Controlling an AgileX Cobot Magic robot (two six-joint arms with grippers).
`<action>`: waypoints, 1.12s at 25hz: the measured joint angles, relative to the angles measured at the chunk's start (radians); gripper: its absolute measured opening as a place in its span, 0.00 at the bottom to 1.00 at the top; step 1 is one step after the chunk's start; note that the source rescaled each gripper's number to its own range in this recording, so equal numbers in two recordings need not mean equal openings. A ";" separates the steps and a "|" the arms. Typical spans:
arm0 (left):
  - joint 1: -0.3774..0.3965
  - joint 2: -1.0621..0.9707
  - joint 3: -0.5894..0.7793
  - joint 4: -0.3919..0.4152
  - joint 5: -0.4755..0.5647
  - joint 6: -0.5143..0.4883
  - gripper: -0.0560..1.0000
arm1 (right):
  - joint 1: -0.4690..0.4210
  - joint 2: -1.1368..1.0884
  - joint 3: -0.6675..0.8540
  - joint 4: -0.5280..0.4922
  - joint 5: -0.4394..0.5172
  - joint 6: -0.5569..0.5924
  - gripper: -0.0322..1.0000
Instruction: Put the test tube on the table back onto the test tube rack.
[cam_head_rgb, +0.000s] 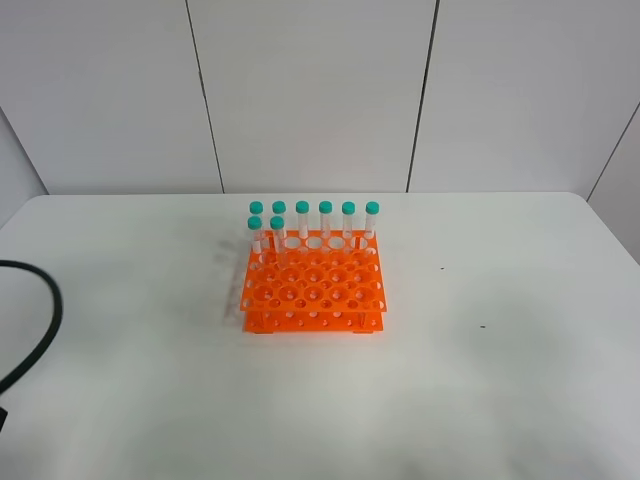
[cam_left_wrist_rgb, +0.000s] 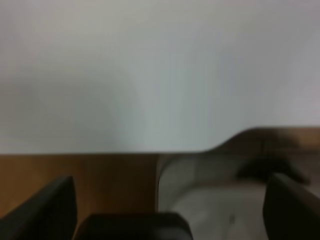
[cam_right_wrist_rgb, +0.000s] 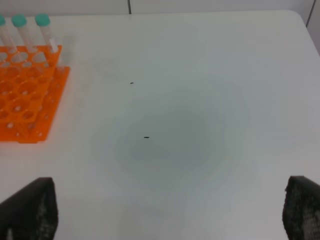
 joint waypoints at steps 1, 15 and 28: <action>0.000 -0.058 0.018 0.000 -0.007 0.000 0.92 | 0.000 0.000 0.000 0.000 0.000 0.000 1.00; 0.000 -0.544 0.032 0.007 -0.031 0.000 0.92 | 0.000 0.000 0.000 0.000 0.000 0.000 1.00; -0.054 -0.608 0.032 0.007 -0.032 0.000 0.92 | 0.000 0.000 0.000 0.000 0.000 0.000 1.00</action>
